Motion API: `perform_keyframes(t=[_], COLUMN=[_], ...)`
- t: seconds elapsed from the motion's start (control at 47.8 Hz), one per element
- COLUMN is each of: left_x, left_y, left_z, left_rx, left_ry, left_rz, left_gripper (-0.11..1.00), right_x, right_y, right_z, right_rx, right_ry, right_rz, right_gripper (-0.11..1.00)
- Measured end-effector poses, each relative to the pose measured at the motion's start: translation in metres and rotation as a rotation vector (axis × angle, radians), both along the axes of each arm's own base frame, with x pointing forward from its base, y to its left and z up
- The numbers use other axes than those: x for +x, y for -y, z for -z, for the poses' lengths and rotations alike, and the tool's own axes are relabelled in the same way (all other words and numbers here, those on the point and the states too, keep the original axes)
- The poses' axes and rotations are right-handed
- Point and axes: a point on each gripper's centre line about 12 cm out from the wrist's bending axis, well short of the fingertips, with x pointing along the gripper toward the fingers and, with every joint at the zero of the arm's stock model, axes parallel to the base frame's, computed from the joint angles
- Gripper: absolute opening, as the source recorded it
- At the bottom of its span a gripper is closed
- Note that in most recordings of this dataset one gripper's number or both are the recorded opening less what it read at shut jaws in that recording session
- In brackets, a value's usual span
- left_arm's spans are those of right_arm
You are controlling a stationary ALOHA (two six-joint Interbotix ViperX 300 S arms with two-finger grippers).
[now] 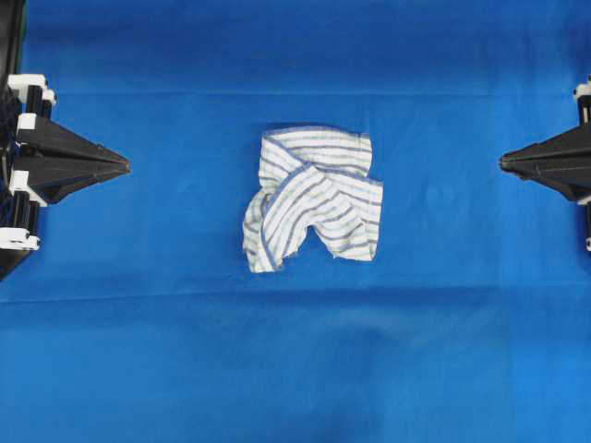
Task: Lift the towel with both arms.
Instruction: 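Move both grippers inward toward opposite sides of the striped towel, then close both grippers on the left and right edges of the towel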
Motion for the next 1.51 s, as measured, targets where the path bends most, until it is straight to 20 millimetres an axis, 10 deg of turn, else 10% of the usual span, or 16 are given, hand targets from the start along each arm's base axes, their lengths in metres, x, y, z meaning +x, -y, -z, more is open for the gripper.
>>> perform_keyframes(t=[0.628, 0.733, 0.984, 1.508], left_x=[0.055, 0.069, 0.100, 0.142], left_y=[0.010, 0.014, 0.022, 0.028], left_z=[0.058, 0.073, 0.106, 0.184], left_rx=[-0.053, -0.051, -0.043, -0.033], left_ry=[-0.266, -0.334, -0.466, -0.649], left_rz=[0.032, 0.044, 0.060, 0.059], left_gripper=[0.02, 0.20, 0.88, 0.89], right_x=[0.048, 0.059, 0.092, 0.139], right_y=[0.000, 0.000, 0.000, -0.004], right_z=[0.052, 0.068, 0.103, 0.182], right_rx=[0.070, 0.084, 0.100, 0.134], right_ry=[-0.360, -0.431, -0.610, -0.898], right_rz=[0.007, 0.012, 0.023, 0.043], right_gripper=[0.01, 0.03, 0.67, 0.64])
